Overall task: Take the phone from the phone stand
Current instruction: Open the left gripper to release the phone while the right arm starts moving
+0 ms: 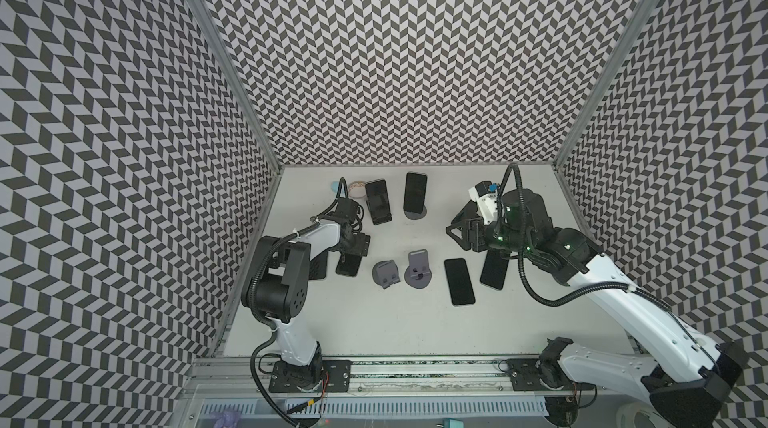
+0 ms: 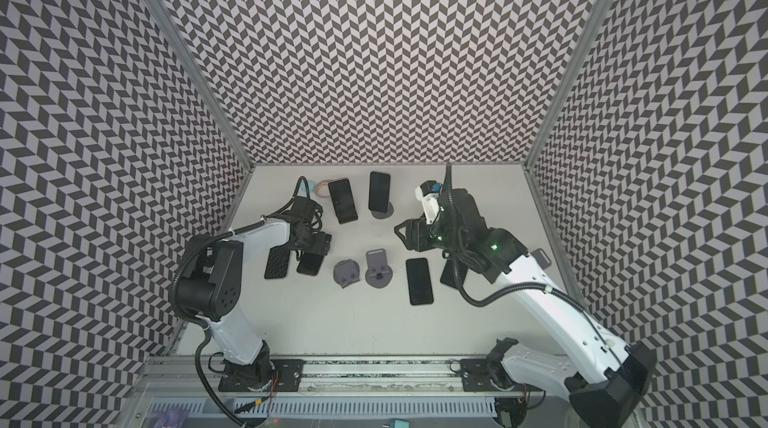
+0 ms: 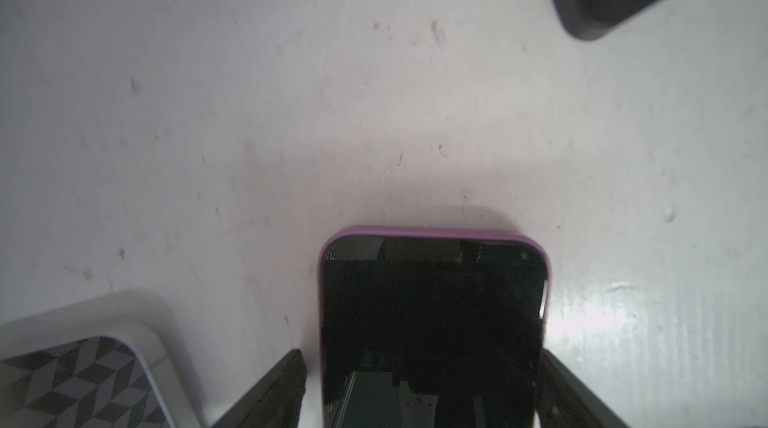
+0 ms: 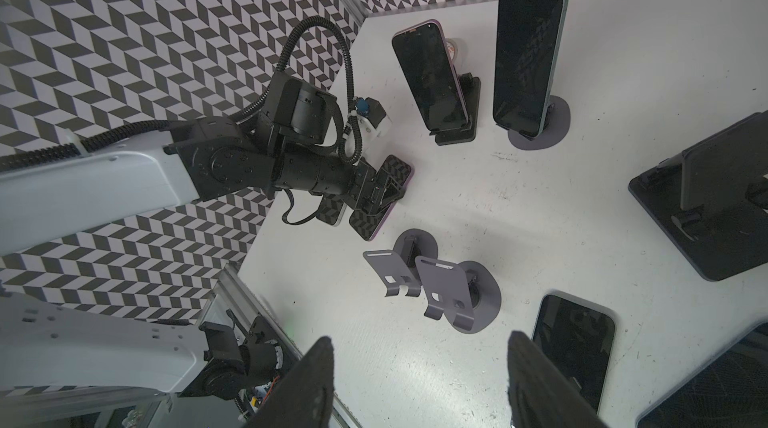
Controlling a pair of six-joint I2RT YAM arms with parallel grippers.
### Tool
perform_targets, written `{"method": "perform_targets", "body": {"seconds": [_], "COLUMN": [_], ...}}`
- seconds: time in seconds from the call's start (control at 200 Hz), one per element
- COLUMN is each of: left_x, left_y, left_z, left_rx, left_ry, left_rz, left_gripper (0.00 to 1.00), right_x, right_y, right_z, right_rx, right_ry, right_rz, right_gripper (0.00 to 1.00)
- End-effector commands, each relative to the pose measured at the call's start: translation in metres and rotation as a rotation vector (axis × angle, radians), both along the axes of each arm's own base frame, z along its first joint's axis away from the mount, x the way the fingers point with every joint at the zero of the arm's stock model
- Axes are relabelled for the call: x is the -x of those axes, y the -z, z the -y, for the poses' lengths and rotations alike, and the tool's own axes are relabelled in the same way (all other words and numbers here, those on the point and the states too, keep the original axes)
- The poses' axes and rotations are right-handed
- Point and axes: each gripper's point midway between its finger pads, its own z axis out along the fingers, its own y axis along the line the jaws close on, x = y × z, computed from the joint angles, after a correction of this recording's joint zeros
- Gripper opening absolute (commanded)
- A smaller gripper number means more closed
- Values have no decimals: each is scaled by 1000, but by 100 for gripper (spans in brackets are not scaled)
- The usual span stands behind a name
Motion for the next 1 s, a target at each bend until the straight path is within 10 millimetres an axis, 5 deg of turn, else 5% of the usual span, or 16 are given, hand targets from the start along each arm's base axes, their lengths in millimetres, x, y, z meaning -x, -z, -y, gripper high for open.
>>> {"method": "perform_targets", "body": {"seconds": [0.0, 0.32, 0.796, 0.991], "left_x": [11, 3, -11, 2], "left_y": [-6, -43, -128, -174], "left_z": [-6, -11, -8, 3], "left_rx": [3, 13, 75, 149], "left_ry": [-16, -35, -67, -46], "left_rz": [-26, 62, 252, 368], "left_gripper": [87, 90, 90, 91], "right_x": [-7, -16, -37, -57], "right_y": [-22, -38, -47, -48], "right_z": [-5, -5, -9, -6], "right_rx": [-29, -38, 4, 52], "right_ry": [-2, 22, 56, 122], "right_rz": [58, 94, 125, 148], "right_gripper": [64, 66, 67, 69]}}
